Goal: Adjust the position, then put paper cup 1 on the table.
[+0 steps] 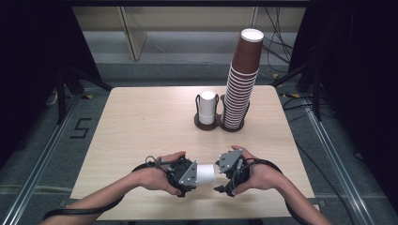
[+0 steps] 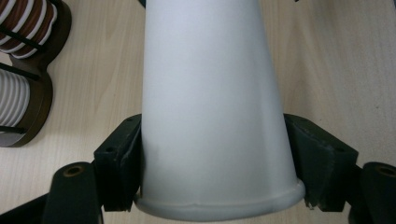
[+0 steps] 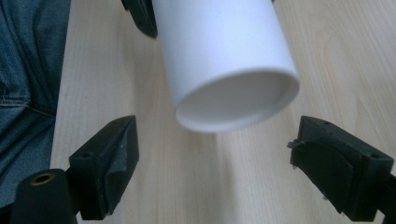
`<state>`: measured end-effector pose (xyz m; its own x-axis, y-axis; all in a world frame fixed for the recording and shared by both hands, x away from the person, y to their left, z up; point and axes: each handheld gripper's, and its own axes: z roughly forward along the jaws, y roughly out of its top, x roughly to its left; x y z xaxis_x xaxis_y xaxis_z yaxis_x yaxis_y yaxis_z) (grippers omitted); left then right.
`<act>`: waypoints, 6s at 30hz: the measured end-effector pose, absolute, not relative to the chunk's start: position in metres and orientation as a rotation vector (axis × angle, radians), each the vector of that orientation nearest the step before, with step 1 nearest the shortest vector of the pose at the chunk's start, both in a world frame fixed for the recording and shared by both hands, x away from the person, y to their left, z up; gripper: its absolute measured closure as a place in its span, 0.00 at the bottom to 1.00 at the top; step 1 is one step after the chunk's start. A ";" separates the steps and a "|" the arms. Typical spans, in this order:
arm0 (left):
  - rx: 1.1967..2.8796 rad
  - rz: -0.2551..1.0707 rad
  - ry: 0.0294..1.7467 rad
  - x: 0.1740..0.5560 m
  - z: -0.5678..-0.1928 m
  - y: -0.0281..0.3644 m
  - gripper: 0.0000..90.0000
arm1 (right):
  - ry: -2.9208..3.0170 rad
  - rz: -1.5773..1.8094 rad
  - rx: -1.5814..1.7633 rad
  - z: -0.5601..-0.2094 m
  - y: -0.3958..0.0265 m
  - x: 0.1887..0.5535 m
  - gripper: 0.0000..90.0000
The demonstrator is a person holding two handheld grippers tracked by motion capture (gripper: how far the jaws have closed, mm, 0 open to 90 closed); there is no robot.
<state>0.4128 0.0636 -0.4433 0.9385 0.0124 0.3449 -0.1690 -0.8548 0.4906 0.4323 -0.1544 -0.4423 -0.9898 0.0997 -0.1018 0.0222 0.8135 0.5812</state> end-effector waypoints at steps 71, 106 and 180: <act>2.312 0.352 0.101 0.417 -0.445 0.091 0.06 | 2.580 1.321 0.208 -0.481 -0.184 0.429 0.37; 2.133 0.229 0.249 0.431 -0.431 0.088 0.02 | 2.410 1.494 0.268 -0.489 -0.183 0.424 0.37; 2.662 0.462 -0.202 0.431 -0.380 0.058 0.27 | 2.503 1.306 0.332 -0.478 -0.164 0.420 0.18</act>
<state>0.4314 0.0581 -0.3804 0.9340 -0.0683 0.3507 -0.2109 -0.8976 0.3870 0.4196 -0.1639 -0.4783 -0.9290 0.3362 -0.1547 0.0655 0.5606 0.8255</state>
